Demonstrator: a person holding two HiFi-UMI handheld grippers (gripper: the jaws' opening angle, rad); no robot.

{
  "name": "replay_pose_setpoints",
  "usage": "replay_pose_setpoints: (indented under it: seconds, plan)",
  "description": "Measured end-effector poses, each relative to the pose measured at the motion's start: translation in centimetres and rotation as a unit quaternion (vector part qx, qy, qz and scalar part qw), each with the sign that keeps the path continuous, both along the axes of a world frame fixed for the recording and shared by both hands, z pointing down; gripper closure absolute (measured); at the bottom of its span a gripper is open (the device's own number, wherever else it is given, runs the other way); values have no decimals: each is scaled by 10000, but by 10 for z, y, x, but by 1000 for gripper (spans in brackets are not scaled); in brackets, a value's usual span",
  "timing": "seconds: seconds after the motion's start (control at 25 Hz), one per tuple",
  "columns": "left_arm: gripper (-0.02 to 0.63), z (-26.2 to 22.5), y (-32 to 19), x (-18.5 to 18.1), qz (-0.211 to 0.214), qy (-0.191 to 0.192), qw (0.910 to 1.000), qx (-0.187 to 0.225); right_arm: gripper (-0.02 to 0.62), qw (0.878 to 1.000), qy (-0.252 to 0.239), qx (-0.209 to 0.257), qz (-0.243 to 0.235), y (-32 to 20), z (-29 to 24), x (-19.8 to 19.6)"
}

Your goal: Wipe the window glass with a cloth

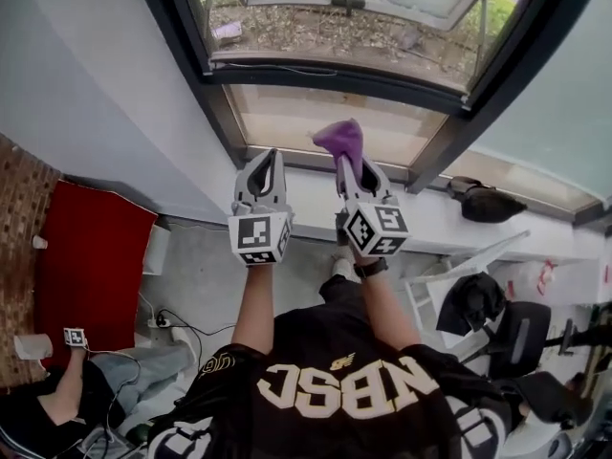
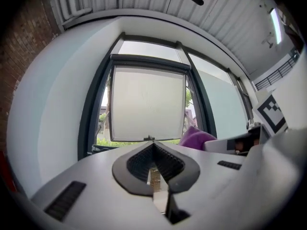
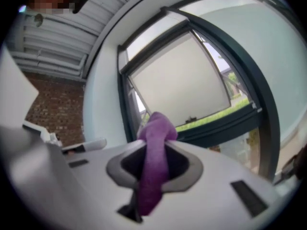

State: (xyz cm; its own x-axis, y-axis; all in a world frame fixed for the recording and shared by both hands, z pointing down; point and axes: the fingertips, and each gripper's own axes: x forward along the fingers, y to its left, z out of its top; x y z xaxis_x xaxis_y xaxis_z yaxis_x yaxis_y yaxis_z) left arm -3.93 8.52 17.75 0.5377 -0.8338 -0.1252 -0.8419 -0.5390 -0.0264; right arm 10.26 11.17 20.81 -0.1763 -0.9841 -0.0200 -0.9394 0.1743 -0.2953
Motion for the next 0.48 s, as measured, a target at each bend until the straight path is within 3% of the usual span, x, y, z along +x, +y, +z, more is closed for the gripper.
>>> replay_pose_setpoints:
  seconds: [0.12,0.28,0.48]
  plan:
    - [592,11,-36,38,-76,66,9998,-185,514,9993,72,-283,-229,-40,14,34]
    - [592,29,-62,67,-161,29,9994,-303,514,9972,93,-357,-650,-65,34,42]
    - [592,49,-89,67,-351,10,9982,-491,514,9952,133,-599,-760,-99,64,53]
